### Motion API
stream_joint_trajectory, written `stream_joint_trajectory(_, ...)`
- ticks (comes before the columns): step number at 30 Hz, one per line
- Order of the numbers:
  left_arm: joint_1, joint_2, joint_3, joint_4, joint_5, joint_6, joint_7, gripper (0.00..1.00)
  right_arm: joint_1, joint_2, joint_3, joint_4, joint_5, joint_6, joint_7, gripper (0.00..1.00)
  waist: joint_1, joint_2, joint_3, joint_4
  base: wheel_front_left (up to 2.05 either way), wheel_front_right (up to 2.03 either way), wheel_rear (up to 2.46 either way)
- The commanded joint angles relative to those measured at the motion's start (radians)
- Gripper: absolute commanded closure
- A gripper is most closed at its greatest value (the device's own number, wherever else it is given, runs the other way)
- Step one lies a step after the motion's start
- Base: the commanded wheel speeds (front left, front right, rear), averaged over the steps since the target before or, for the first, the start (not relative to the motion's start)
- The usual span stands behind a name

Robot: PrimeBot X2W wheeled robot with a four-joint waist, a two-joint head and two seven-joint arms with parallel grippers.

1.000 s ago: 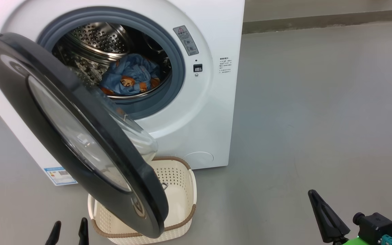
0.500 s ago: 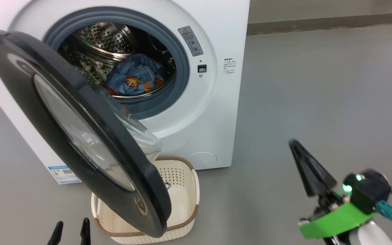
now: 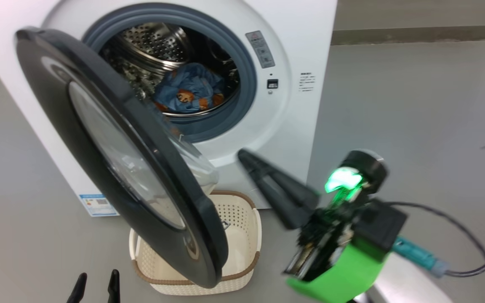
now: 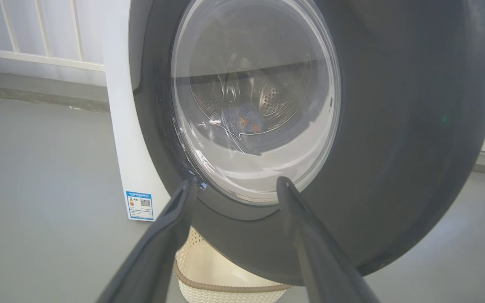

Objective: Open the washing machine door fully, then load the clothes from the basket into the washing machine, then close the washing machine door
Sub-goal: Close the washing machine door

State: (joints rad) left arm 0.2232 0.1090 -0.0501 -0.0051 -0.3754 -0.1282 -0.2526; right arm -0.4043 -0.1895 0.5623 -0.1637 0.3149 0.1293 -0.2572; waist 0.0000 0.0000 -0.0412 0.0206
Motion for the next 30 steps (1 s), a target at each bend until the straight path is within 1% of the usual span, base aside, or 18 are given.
stream_joint_trajectory(1, -0.050, 0.004, 0.030, -0.020, -0.002, -0.002, -0.009, 0.00, -0.037, 0.027, 0.059, -0.018, 0.021, 0.001, -0.005, 1.00, 0.0000, 0.0000, 0.003, 0.025, 0.00, 0.00, 0.00)
stream_joint_trajectory(7, -0.057, 0.007, 0.020, -0.020, -0.002, -0.002, -0.009, 0.00, -0.041, 0.062, 0.182, 0.045, 0.058, 0.001, -0.005, 1.00, 0.0000, 0.0000, 0.013, 0.060, 0.00, 0.00, 0.00)
stream_joint_trajectory(10, -0.060, 0.009, 0.015, -0.022, -0.003, -0.002, -0.009, 0.00, -0.023, 0.074, 0.230, 0.091, 0.080, 0.001, -0.005, 1.00, 0.0000, 0.0000, 0.019, 0.073, 0.00, 0.00, 0.00)
stream_joint_trajectory(11, -0.060, 0.009, 0.015, -0.022, -0.003, -0.002, -0.009, 0.00, -0.023, 0.074, 0.230, 0.091, 0.080, 0.001, -0.005, 1.00, 0.0000, 0.0000, 0.019, 0.073, 0.00, 0.00, 0.00)
stream_joint_trajectory(15, -0.064, 0.010, 0.010, -0.027, -0.003, -0.002, -0.009, 0.00, 0.014, 0.082, 0.291, 0.167, 0.111, 0.001, -0.005, 1.00, 0.0000, 0.0000, 0.027, 0.087, 0.00, 0.00, 0.00)
stream_joint_trajectory(16, -0.064, 0.010, 0.010, -0.027, -0.003, -0.002, -0.009, 0.00, 0.014, 0.082, 0.291, 0.167, 0.111, 0.001, -0.005, 1.00, 0.0000, 0.0000, 0.027, 0.087, 0.00, 0.00, 0.00)
stream_joint_trajectory(20, -0.068, 0.012, 0.006, -0.029, -0.002, -0.002, -0.009, 0.00, 0.045, 0.090, 0.307, 0.230, 0.136, 0.001, -0.005, 1.00, 0.0000, 0.0000, 0.037, 0.091, 0.00, 0.00, 0.00)
stream_joint_trajectory(30, -0.079, 0.017, -0.014, -0.024, -0.001, -0.002, -0.009, 0.00, 0.054, 0.104, 0.286, 0.325, 0.160, 0.001, -0.005, 1.00, 0.0000, 0.0000, 0.057, 0.092, 0.00, 0.00, 0.00)
